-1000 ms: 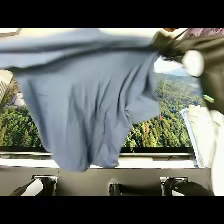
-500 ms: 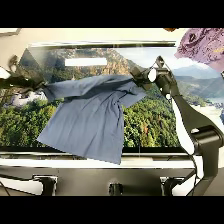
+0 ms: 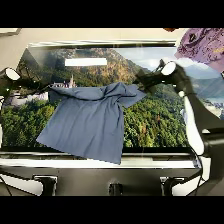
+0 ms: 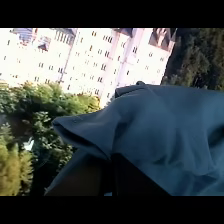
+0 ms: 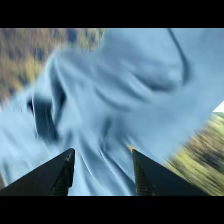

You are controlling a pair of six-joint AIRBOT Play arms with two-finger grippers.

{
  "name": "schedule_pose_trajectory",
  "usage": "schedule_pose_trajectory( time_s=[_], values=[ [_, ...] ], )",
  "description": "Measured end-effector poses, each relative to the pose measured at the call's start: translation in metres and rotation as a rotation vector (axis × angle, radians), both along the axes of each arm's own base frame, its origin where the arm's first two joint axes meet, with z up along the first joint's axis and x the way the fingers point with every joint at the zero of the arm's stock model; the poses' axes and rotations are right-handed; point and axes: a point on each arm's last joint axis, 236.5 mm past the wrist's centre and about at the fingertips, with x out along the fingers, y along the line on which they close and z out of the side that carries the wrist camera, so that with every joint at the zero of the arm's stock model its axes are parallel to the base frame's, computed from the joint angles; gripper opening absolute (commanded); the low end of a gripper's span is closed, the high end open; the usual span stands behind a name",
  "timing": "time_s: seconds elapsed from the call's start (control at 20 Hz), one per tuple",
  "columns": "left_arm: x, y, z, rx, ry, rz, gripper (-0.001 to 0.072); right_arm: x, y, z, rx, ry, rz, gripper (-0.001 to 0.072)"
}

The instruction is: Fold the clothes and pants, and hang the long-sleeved shirts on hangers.

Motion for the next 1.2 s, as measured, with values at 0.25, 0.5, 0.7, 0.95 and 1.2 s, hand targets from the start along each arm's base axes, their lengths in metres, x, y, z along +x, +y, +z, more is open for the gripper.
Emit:
schedule_pose_trajectory(
  time_s=[0.25,0.5,0.7,0.95,1.2],
  values=[
    [-0.008,-0.003,0.01,-0.004,0.012,-0.011,0.0017,-0.093,-0.045,-0.007,-0.122,0.128,0.304,0.0432],
    [-0.014,-0.008,0.012,-0.02,0.03,-0.02,0.0017,-0.192,0.008,-0.051,0.122,0.224,0.39,0.0584],
    [-0.015,-0.01,0.012,-0.03,0.035,-0.022,0.0017,-0.256,0.058,-0.083,0.233,0.287,0.409,0.0585],
    [-0.016,-0.011,0.012,-0.035,0.041,-0.026,0.0017,-0.301,0.097,-0.11,0.196,0.321,0.462,0.0585],
    [-0.017,-0.012,0.012,-0.036,0.043,-0.027,0.0017,-0.308,0.103,-0.123,0.149,0.346,0.417,0.0583]
  ],
)
